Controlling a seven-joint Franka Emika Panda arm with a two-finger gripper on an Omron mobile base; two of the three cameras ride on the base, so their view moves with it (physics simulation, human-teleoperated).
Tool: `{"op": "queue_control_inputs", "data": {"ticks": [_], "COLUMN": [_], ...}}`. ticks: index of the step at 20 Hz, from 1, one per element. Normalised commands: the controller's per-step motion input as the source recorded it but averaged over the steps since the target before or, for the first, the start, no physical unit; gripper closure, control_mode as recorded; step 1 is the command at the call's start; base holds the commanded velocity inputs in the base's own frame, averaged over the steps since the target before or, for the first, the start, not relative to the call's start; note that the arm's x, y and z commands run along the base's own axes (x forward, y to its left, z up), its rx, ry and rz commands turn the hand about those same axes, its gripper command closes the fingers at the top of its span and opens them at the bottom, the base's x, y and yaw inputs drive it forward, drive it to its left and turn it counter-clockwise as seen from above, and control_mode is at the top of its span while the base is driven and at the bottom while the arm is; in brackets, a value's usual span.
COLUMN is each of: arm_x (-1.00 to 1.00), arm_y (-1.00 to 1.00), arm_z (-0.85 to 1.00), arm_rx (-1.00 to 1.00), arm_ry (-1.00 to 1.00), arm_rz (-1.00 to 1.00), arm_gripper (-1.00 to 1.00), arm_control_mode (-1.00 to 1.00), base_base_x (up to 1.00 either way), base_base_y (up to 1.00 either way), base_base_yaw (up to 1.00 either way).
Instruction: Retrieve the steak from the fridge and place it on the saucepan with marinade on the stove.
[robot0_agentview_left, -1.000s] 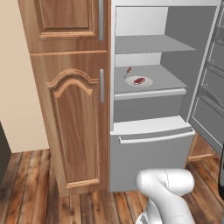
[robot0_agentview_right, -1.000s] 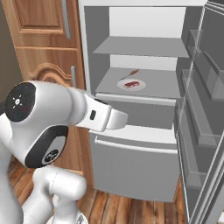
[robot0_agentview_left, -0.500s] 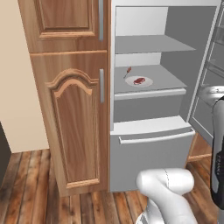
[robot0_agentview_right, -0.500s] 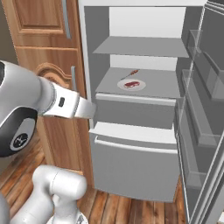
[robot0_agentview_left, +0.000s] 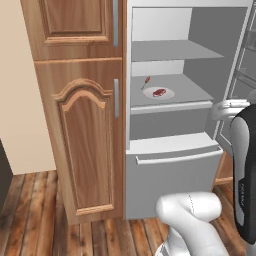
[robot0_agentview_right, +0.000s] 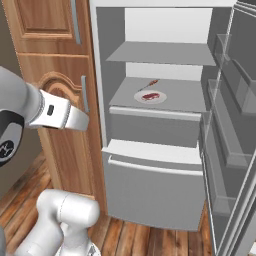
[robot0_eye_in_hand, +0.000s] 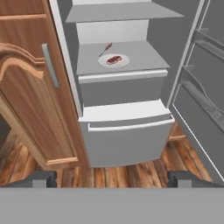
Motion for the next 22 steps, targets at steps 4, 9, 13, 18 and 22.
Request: {"op": "queue_control_inputs", "data": {"ticks": [4,9,13,18,22], "arm_x": [0.00,0.03,0.00,0.00,0.00], "arm_y": [0.07,0.01,0.00,0.00,0.00], "arm_z": [-0.10,-0.15,0.00,0.00,0.00], "arm_rx": [0.00,0.00,0.00,0.00,0.00], "arm_ry": [0.00,0.00,0.01,0.00,0.00], "arm_rz": [0.00,0.00,0.01,0.00,0.00], "arm_gripper": [-1.00,-1.00,-1.00,-1.00,-1.00], "arm_control_mode": [-1.00,-1.00,-1.00,1.00,1.00], "base_base_x": [0.00,0.00,0.00,0.23,0.68], "base_base_y": [0.00,0.00,0.00,0.00,0.01], "base_base_yaw": [0.00,0.00,0.00,0.00,0.11]}}
